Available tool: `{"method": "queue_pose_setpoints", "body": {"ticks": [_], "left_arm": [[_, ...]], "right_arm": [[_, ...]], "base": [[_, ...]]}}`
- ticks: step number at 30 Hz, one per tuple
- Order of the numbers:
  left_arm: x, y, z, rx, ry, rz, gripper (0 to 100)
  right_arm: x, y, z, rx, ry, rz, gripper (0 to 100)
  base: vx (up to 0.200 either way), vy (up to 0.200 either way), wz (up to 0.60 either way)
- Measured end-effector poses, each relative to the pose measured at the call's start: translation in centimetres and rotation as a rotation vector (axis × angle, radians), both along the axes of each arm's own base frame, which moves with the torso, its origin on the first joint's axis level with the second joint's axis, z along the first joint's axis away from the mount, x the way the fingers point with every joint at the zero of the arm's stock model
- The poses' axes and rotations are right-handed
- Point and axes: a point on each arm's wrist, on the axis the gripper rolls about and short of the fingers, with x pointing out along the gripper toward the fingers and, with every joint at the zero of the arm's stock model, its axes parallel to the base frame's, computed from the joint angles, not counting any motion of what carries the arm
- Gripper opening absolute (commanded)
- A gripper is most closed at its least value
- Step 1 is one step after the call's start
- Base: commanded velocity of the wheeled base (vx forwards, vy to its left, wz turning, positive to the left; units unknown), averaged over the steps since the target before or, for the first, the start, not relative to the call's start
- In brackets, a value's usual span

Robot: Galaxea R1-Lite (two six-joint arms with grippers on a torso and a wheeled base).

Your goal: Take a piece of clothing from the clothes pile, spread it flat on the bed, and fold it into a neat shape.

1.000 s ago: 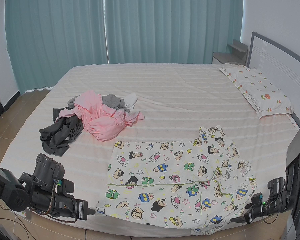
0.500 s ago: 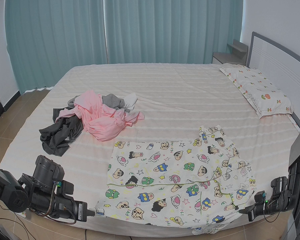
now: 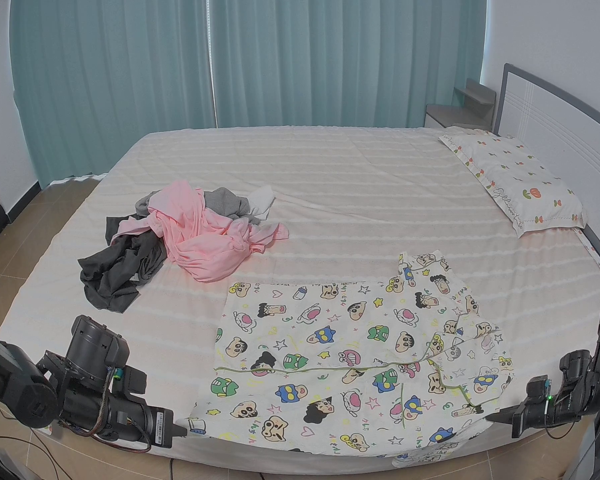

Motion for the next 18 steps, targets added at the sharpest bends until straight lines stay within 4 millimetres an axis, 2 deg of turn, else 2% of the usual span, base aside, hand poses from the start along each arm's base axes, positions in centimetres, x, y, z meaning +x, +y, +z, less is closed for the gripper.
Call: {"method": "queue_pose_setpoints", "body": {"ticks": [6,18], "left_arm": [[-0.1,0.0,-0.3,0.008,0.013,0.0,0],[-1.1,0.0,-0.8,0.033,0.087,-0.018,0]], "right_arm": [[-1.0,-0.6,0.5,-0.027,-0.024,0.034,0],[-0.9,-1.3,1.7,0.028,-0.091,-0.009,0]], "base": [[0.0,0.0,0.0],[0.0,0.0,0.0]]}}
